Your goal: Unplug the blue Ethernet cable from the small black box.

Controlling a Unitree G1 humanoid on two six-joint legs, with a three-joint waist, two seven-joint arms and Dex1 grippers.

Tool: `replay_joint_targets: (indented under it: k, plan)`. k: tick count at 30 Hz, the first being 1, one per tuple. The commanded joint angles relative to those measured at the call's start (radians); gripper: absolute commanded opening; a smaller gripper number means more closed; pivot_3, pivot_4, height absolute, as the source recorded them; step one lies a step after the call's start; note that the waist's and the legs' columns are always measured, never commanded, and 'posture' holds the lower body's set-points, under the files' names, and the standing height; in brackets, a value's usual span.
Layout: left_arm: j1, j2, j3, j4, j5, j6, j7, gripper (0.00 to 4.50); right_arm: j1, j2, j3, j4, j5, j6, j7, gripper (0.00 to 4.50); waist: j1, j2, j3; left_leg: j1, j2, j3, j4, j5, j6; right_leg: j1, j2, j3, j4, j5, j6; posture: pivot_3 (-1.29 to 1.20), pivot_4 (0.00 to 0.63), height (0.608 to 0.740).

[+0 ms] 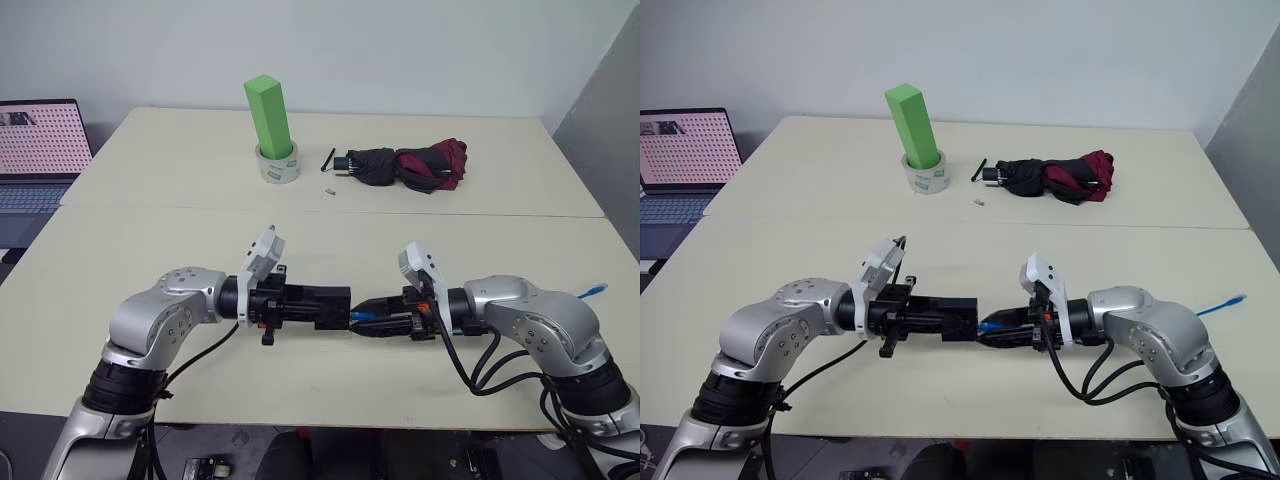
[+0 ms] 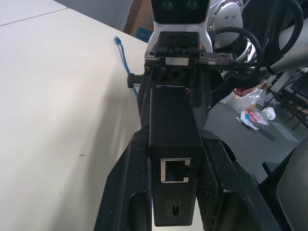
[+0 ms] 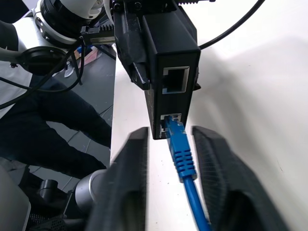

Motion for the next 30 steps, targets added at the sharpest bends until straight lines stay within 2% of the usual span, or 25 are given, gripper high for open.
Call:
replay_joint_targets:
  k: [1, 3, 16, 26, 30]
  plan:
    - [0.001, 0.007, 0.005, -0.035, -0.011, -0.011, -0.005, 0.80, -0.022, -0.009, -0.010, -0.012, 0.001, -0.014, 0.016, 0.35, 0.000, 0.000, 0.000, 0.000, 0.000, 0.000, 0.000, 0.000, 0.000, 0.000, 0.000, 0.000, 0.000, 0.000, 0.000, 0.00, 0.150, 0.740]
    - [0.002, 0.007, 0.006, -0.037, -0.011, -0.010, -0.005, 0.80, -0.025, -0.009, -0.012, -0.010, 0.001, -0.013, 0.018, 0.05, 0.000, 0.000, 0.000, 0.000, 0.000, 0.000, 0.000, 0.000, 0.000, 0.000, 0.000, 0.000, 0.000, 0.000, 0.000, 0.00, 0.150, 0.740]
    - [0.022, 0.022, -0.005, -0.047, -0.003, -0.017, -0.024, 0.80, -0.025, -0.019, -0.006, -0.010, -0.002, -0.010, 0.031, 0.03, 0.000, 0.000, 0.000, 0.000, 0.000, 0.000, 0.000, 0.000, 0.000, 0.000, 0.000, 0.000, 0.000, 0.000, 0.000, 0.00, 0.150, 0.740]
    - [0.074, 0.106, -0.002, -0.014, 0.057, -0.100, -0.048, 0.79, 0.013, -0.112, -0.043, 0.002, -0.028, -0.038, 0.064, 0.03, 0.000, 0.000, 0.000, 0.000, 0.000, 0.000, 0.000, -0.002, 0.003, 0.000, 0.000, 0.000, 0.000, 0.000, 0.000, 0.00, 0.150, 0.740]
    - [0.085, 0.124, 0.009, 0.000, 0.062, -0.118, -0.040, 0.79, 0.013, -0.112, -0.051, 0.043, -0.063, -0.085, 0.042, 0.03, 0.000, 0.000, 0.000, 0.000, 0.000, 0.000, 0.000, -0.002, 0.003, 0.000, 0.000, 0.000, 0.000, 0.000, 0.000, 0.00, 0.150, 0.740]
